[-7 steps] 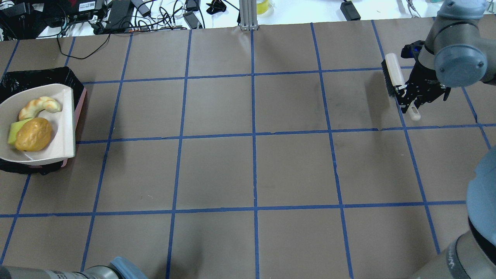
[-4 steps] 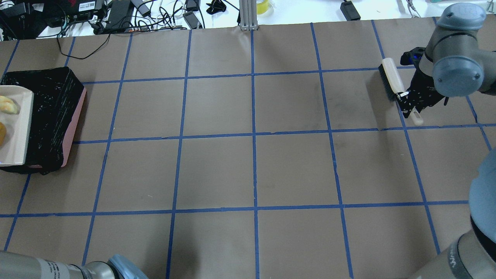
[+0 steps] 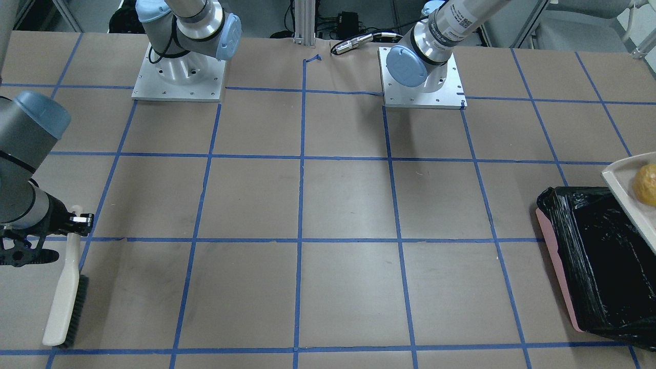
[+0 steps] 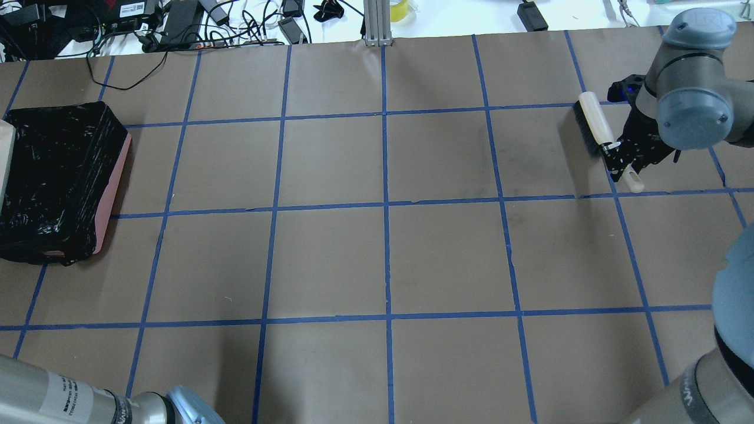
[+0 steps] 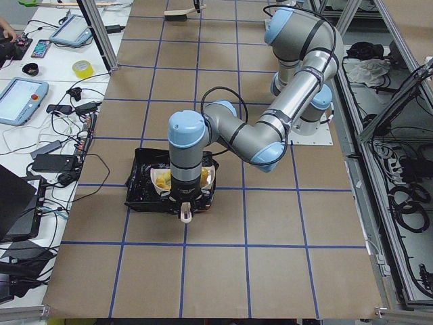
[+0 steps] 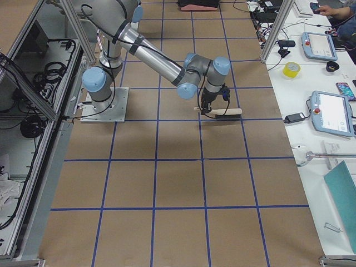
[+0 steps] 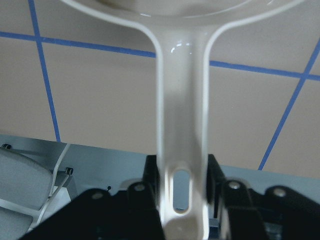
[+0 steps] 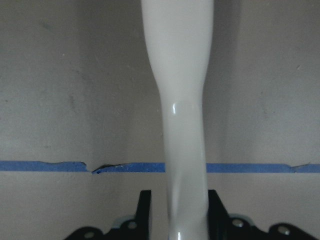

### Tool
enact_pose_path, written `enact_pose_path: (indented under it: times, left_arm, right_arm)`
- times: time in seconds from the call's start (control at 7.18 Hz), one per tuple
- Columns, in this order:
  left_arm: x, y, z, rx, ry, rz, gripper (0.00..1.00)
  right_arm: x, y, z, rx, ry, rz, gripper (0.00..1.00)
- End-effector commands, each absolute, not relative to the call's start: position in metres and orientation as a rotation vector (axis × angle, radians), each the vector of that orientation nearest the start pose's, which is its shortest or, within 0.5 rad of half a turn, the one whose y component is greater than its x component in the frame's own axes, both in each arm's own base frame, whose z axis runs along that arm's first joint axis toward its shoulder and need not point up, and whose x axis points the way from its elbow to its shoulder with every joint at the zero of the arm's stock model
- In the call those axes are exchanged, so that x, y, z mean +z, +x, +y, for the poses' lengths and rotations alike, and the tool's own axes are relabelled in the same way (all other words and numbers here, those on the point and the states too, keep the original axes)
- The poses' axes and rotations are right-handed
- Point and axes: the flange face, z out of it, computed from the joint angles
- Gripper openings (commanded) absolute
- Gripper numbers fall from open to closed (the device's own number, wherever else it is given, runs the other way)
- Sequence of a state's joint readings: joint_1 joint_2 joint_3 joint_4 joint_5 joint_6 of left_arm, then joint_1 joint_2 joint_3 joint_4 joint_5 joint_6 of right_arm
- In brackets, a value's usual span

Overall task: Sweep and dump trash into bin
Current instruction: 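Tip dustpan into black bin with left gripper while right gripper sets brush down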

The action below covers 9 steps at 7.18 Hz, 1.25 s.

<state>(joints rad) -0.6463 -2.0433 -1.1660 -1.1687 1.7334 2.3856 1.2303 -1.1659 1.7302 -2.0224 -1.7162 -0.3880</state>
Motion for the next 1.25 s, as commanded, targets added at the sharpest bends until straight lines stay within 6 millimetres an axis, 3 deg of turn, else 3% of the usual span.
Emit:
enact_pose_path:
  times: [0.0, 0.14, 0.42, 0.7, 0.97, 1.11]
  left_arm:
    - [0.456, 0.495, -0.532, 0.333, 1.836, 2.051, 0.00]
    - [0.455, 0.494, -0.536, 0.344, 1.829, 2.038, 0.00]
    - [0.458, 0.491, -0.541, 0.394, 1.812, 2.014, 0.00]
    - [0.462, 0.473, -0.557, 0.463, 1.810, 1.963, 0.00]
    - [0.457, 0.458, -0.577, 0.570, 1.782, 1.899, 0.00]
    - [0.454, 0.443, -0.590, 0.618, 1.759, 1.868, 0.00]
  right_arm:
    - [0.233, -0.084, -0.594, 0.247, -0.082, 3.222, 0.84]
    - [0.235, -0.083, -0.595, 0.238, -0.076, 3.219, 0.96]
    - [0.267, -0.083, -0.596, 0.157, -0.075, 3.236, 1.00]
    - [0.349, -0.071, -0.596, -0.065, -0.083, 3.223, 1.00]
    - [0.458, -0.031, -0.589, -0.042, -0.058, 3.182, 1.00]
    - [0.501, 0.000, -0.586, -0.008, -0.015, 3.174, 1.00]
